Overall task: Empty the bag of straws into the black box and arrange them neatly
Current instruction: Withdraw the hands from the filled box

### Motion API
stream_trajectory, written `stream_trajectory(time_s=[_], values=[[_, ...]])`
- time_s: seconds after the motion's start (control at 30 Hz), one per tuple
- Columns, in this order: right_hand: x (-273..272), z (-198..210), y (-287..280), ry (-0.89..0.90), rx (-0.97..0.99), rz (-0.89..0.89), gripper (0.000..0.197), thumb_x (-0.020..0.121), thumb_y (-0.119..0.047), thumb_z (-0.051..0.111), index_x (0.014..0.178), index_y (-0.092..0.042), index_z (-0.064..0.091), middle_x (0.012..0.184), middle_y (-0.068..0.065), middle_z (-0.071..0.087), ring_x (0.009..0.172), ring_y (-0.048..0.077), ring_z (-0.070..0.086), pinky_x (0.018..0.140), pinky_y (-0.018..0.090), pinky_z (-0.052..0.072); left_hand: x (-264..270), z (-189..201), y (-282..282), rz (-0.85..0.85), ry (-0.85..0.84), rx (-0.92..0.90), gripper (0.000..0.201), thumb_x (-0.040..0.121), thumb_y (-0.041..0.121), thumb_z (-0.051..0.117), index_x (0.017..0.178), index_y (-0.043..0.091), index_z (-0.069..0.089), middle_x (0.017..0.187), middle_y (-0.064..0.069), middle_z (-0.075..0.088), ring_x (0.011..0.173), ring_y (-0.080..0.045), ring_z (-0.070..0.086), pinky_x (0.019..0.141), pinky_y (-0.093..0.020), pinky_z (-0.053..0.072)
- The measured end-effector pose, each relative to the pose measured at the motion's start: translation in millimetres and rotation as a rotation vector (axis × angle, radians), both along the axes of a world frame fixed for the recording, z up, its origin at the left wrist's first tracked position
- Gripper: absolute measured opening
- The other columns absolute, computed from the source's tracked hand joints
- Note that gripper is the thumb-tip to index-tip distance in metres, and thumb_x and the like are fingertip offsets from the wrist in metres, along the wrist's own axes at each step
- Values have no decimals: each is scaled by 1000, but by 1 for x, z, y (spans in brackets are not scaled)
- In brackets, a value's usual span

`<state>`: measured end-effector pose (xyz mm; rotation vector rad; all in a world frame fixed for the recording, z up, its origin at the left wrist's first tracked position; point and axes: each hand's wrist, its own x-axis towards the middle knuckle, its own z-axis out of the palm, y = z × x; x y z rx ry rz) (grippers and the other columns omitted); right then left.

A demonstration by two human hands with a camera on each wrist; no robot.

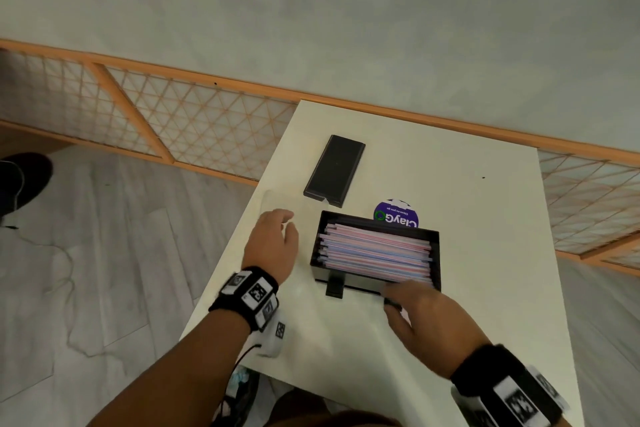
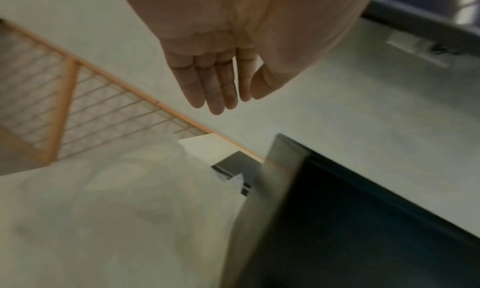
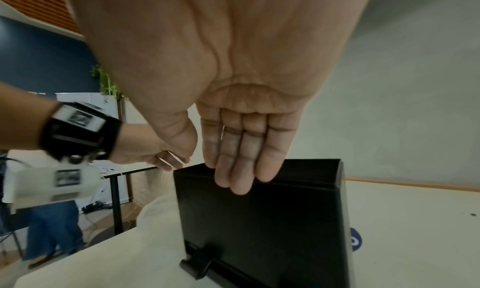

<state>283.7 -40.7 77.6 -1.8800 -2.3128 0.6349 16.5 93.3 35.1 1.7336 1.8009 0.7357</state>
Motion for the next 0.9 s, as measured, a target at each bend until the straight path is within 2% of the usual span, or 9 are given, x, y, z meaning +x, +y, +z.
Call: stream_trajectory(time_s=[0.13,0.27,0.33,0.43,0.53,0.57,0.67,0.8,0.9], values=[[-13,-10,-27,27,-127,16,41,96,-53,40,128,-38,62,122,-22,64,108,3,64,93,15,45,-29,-26,27,100,133,-105,51,94,34,61,141,20,49,143,-8,47,132,-29,47,108,-42,44],[-18,-28,-37,15,-307,23,43,98,-56,40,138,-42,50,132,-22,56,117,-1,57,97,13,41,-40,-57,39,-22,393,-388,100,85,64,66,161,36,8,169,-12,1,154,-37,6,123,-50,21],[-19,-36,-42,4,-360,-13,44,97,-57,41,138,-43,48,132,-21,56,118,-1,57,96,14,42,-39,-71,40,-169,444,-451,112,79,68,70,159,45,-5,168,-6,-17,155,-38,-3,122,-55,23],[-19,-49,-51,-42,-397,-41,45,96,-61,39,137,-43,49,130,-21,57,117,-1,57,93,12,43,-36,-89,35,-333,500,-514,120,75,63,77,157,47,-9,166,-2,-26,155,-38,3,118,-56,31],[-18,-54,-60,-34,-406,-83,70,85,-78,11,134,-45,48,127,-22,58,115,-4,57,88,9,41,-35,-104,27,-399,610,-567,129,73,55,82,159,35,-13,168,-6,-18,150,-38,18,116,-52,35],[-18,-54,-60,-41,-419,-100,70,85,-78,11,134,-45,48,126,-22,58,114,-5,57,86,8,41,-36,-108,25,-393,603,-571,130,73,51,83,160,30,-11,167,-8,-9,147,-37,22,114,-50,37],[-19,-54,-62,-73,-423,-126,41,96,-59,42,134,-45,49,123,-22,59,110,-7,58,87,9,43,-40,-111,22,-361,478,-566,108,83,40,77,161,20,6,159,-10,19,140,-35,39,112,-44,41],[-22,-56,-64,-59,-434,-135,37,96,-56,48,131,-47,52,110,-26,57,81,-21,46,87,8,45,-46,-105,12,-362,403,-521,66,102,35,53,158,12,25,161,-12,32,147,-29,33,119,-37,27],[-21,-57,-59,-44,-384,-153,36,96,-57,48,130,-48,52,111,-29,56,80,-22,46,84,7,43,-47,-82,-5,-295,307,-490,52,104,37,49,145,5,44,148,-15,46,138,-31,42,112,-35,31]])
